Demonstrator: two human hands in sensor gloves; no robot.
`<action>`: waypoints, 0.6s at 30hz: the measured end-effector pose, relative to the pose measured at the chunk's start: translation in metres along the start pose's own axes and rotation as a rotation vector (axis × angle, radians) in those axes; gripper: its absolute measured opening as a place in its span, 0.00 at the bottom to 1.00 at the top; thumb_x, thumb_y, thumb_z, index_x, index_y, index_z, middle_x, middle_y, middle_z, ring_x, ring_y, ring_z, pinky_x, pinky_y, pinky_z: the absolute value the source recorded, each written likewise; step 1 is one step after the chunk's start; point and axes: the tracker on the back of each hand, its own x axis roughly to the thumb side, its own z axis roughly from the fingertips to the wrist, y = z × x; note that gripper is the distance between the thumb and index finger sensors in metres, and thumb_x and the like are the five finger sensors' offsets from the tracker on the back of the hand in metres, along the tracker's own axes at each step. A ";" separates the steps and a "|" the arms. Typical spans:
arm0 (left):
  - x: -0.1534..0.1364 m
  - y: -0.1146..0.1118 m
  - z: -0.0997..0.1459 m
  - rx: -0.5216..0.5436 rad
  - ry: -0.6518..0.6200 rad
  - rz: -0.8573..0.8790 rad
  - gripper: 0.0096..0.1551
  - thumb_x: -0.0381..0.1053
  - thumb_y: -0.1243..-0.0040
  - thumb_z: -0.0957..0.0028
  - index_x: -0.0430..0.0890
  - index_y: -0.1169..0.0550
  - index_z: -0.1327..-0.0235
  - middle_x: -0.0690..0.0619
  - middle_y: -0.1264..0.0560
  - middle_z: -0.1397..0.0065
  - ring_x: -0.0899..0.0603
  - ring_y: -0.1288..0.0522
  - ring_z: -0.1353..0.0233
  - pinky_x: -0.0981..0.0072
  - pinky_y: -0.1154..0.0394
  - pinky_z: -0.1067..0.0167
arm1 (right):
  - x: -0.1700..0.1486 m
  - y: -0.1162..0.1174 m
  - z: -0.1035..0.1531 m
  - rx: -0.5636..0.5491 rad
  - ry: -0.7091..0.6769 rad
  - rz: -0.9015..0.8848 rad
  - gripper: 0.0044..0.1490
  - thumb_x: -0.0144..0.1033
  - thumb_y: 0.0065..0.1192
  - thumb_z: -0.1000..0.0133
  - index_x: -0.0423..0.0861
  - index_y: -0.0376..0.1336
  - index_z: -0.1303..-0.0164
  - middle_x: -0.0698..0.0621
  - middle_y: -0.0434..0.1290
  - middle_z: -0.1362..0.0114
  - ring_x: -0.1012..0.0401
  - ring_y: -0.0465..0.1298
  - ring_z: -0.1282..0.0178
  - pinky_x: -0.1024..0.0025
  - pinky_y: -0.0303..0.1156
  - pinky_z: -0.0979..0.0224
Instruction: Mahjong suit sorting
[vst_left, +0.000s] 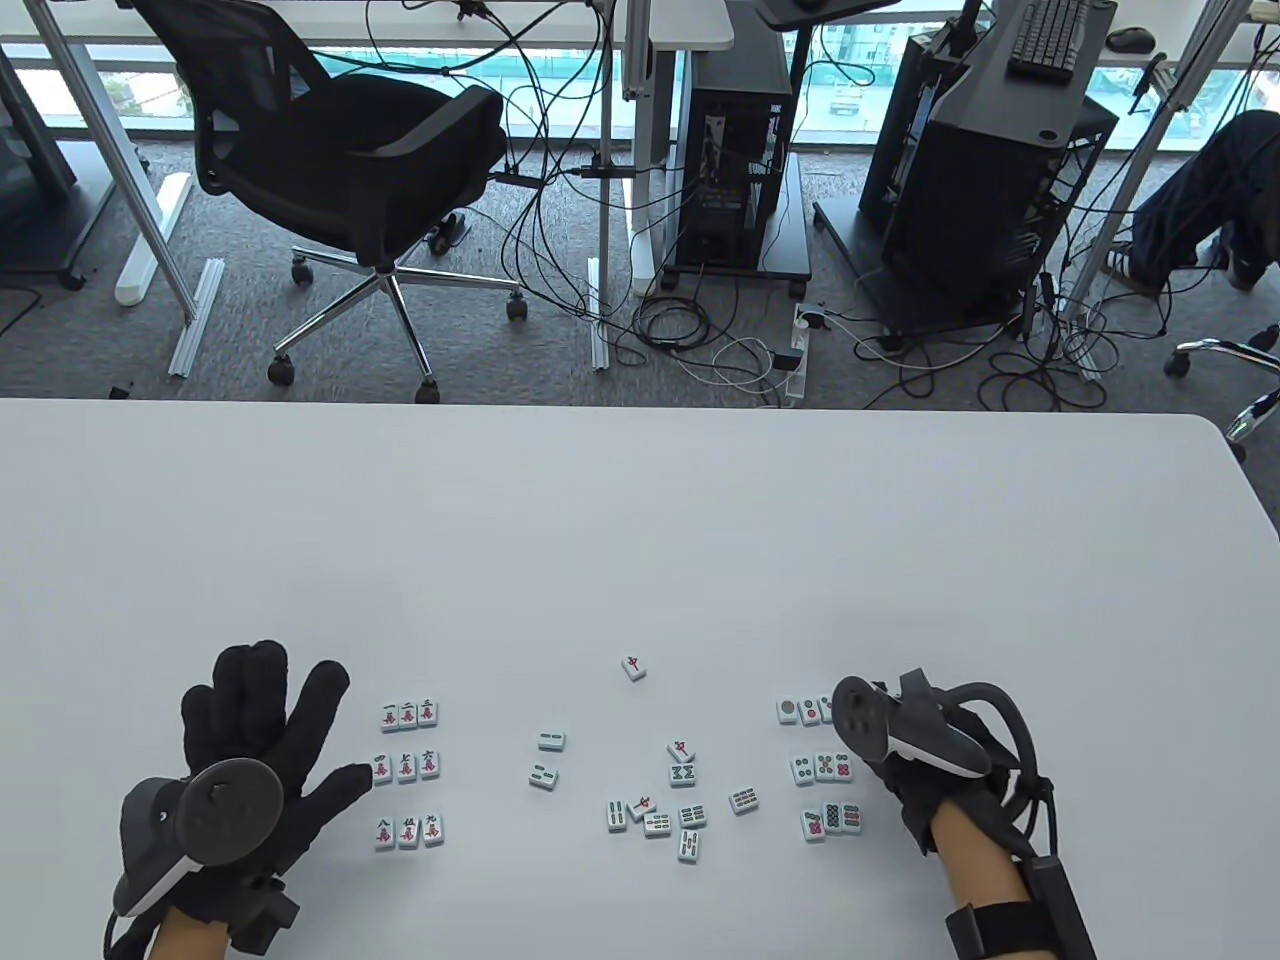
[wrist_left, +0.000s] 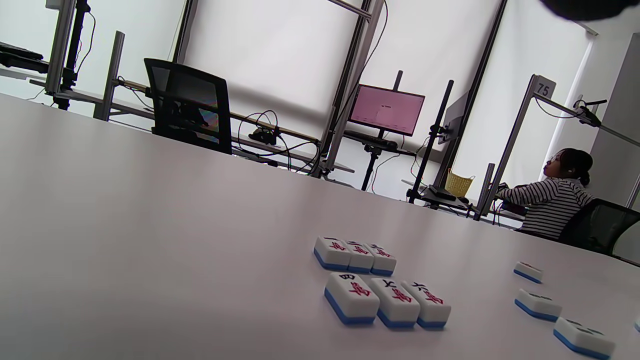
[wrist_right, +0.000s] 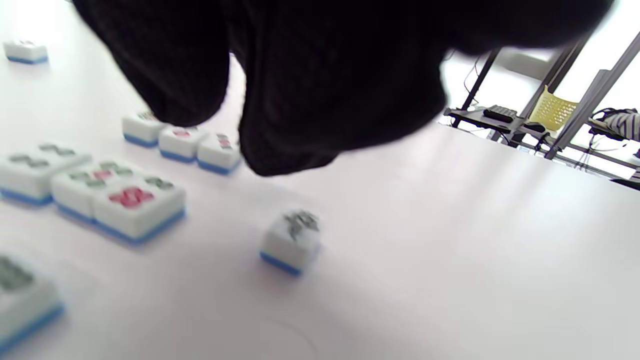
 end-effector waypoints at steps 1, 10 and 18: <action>0.001 0.000 0.000 0.001 -0.004 -0.001 0.52 0.80 0.53 0.58 0.71 0.59 0.24 0.65 0.79 0.22 0.50 0.81 0.18 0.41 0.76 0.25 | 0.013 -0.008 -0.004 -0.032 -0.032 -0.020 0.40 0.45 0.68 0.52 0.41 0.62 0.31 0.50 0.82 0.58 0.60 0.80 0.74 0.72 0.78 0.71; 0.003 0.000 0.002 0.002 -0.026 0.001 0.52 0.80 0.53 0.58 0.71 0.59 0.24 0.65 0.79 0.22 0.50 0.81 0.18 0.42 0.76 0.25 | 0.151 -0.040 -0.041 -0.116 -0.308 -0.078 0.38 0.47 0.66 0.52 0.41 0.65 0.35 0.50 0.83 0.60 0.59 0.79 0.76 0.72 0.77 0.73; 0.002 0.001 0.003 0.008 -0.034 0.017 0.52 0.80 0.53 0.58 0.71 0.58 0.24 0.65 0.79 0.22 0.50 0.81 0.18 0.42 0.75 0.24 | 0.239 -0.038 -0.076 -0.042 -0.379 -0.075 0.33 0.50 0.65 0.52 0.40 0.72 0.45 0.49 0.83 0.64 0.59 0.79 0.80 0.71 0.76 0.76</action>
